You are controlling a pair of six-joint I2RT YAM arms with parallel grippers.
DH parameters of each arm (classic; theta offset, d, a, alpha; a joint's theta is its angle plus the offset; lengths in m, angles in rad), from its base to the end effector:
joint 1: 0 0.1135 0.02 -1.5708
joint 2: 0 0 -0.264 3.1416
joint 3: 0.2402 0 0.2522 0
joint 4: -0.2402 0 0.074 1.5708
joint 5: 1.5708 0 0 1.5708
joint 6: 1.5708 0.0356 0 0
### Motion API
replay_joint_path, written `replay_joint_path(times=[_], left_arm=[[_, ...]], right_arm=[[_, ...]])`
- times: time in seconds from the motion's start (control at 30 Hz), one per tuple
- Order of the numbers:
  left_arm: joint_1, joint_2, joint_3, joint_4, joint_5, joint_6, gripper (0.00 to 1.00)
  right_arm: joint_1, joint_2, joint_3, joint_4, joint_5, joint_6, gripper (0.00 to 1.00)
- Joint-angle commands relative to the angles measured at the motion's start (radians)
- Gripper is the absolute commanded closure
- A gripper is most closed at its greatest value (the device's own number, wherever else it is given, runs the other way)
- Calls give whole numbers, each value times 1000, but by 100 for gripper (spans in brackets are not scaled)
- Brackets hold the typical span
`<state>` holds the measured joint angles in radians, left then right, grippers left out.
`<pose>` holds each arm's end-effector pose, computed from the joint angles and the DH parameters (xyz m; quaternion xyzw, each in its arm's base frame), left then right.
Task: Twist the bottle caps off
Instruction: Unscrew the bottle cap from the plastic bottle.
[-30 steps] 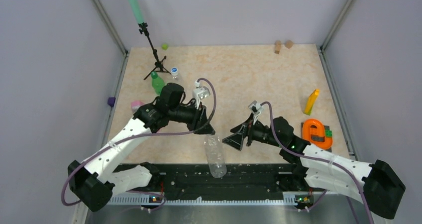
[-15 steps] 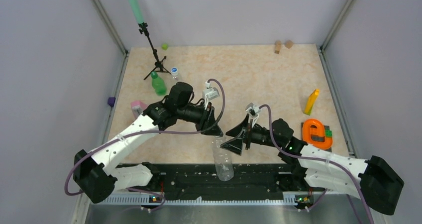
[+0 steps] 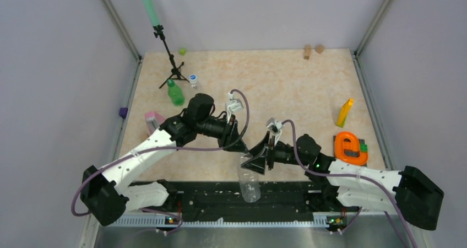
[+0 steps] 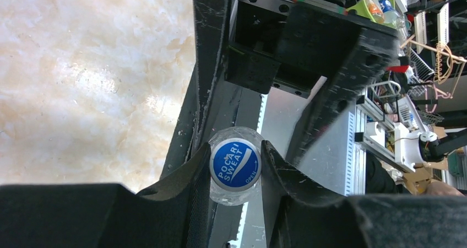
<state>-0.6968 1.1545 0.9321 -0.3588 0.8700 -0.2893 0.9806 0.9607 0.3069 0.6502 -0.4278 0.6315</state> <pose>0.1715 -0.1790 0.3062 0.3575 0.7411 -0.5305 0.2038 0.1024 0.1794 0.2281 -0.2678 0.6557 0.6018 0.3691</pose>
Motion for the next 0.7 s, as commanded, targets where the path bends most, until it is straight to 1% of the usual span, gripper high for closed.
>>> replay_joint_path(times=[0.0, 0.03, 0.1, 0.13, 0.17, 0.23, 0.27, 0.3, 0.33, 0.37, 0.43, 0.47, 0.5, 0.53, 0.57, 0.67], left_arm=[[-3, -41, 21, 40, -18, 9, 100], [-3, -50, 18, 38, -35, 12, 100], [-3, -65, 11, 50, -50, 15, 100], [-3, -68, 9, 57, -49, 14, 100], [-3, -67, 12, 61, -51, 15, 100], [-3, -60, 16, 68, -63, 19, 100], [-3, -53, 20, 70, -74, 26, 100], [-3, -48, 23, 70, -97, 36, 100], [-3, -41, 26, 72, -127, 46, 98], [-3, -37, 29, 72, -198, 54, 81], [-2, -35, 27, 82, -285, 71, 43], [-1, -36, 26, 93, -345, 83, 29], [-1, -41, 23, 109, -378, 95, 18], [0, -45, 17, 129, -417, 97, 10], [0, -53, 12, 147, -466, 94, 6], [5, -80, -14, 215, -608, 110, 5]], right_arm=[[11, 2, 4, 58, 17, -9, 40], [11, 2, 4, 55, 19, -11, 47], [11, 6, 5, 55, 23, -8, 51], [12, 9, 5, 63, 18, -9, 60], [12, 14, 3, 79, 12, -7, 65], [13, 25, 2, 99, 23, -2, 67], [12, 35, 7, 104, 38, 2, 69], [13, 46, 17, 95, 60, 2, 72], [12, 56, 31, 75, 84, 2, 72], [11, 65, 51, 47, 119, 4, 74], [12, 80, 74, -13, 210, 6, 82], [11, 89, 93, -41, 258, 4, 88], [11, 101, 107, -65, 299, -4, 94], [10, 112, 120, -84, 336, -18, 96], [6, 122, 130, -93, 367, -27, 97], [-37, 160, 158, -74, 400, -9, 98]])
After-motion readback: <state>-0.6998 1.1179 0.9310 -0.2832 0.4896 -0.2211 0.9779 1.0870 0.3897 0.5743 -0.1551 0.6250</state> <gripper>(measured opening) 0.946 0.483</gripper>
